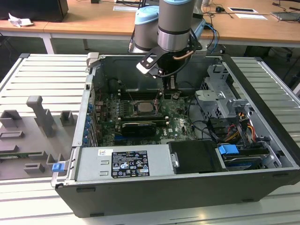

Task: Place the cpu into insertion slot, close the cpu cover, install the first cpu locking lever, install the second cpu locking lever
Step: 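Close the cpu cover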

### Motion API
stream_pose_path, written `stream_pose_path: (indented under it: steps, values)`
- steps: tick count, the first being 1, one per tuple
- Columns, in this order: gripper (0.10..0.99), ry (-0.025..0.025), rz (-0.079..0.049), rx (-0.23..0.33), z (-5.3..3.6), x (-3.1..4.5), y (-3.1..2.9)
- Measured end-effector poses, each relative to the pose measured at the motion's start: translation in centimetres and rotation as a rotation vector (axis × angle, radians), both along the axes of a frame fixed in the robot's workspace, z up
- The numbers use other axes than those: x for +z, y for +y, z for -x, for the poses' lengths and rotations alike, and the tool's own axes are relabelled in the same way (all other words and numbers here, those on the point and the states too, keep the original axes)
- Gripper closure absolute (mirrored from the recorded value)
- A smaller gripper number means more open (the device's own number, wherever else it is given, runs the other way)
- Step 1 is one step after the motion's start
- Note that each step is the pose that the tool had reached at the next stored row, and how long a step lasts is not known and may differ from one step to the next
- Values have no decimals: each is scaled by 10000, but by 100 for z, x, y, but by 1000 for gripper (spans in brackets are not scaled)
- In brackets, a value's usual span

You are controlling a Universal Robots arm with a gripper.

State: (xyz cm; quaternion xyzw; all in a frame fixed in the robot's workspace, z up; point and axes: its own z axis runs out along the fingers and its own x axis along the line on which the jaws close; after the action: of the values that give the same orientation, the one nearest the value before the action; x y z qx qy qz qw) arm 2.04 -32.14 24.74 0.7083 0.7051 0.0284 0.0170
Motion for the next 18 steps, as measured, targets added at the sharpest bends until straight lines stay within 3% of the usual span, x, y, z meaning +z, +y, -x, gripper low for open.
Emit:
stream_pose_path:
  steps: [18]
  values:
    - [980, 0, 0, -1, 56, 0, 0]
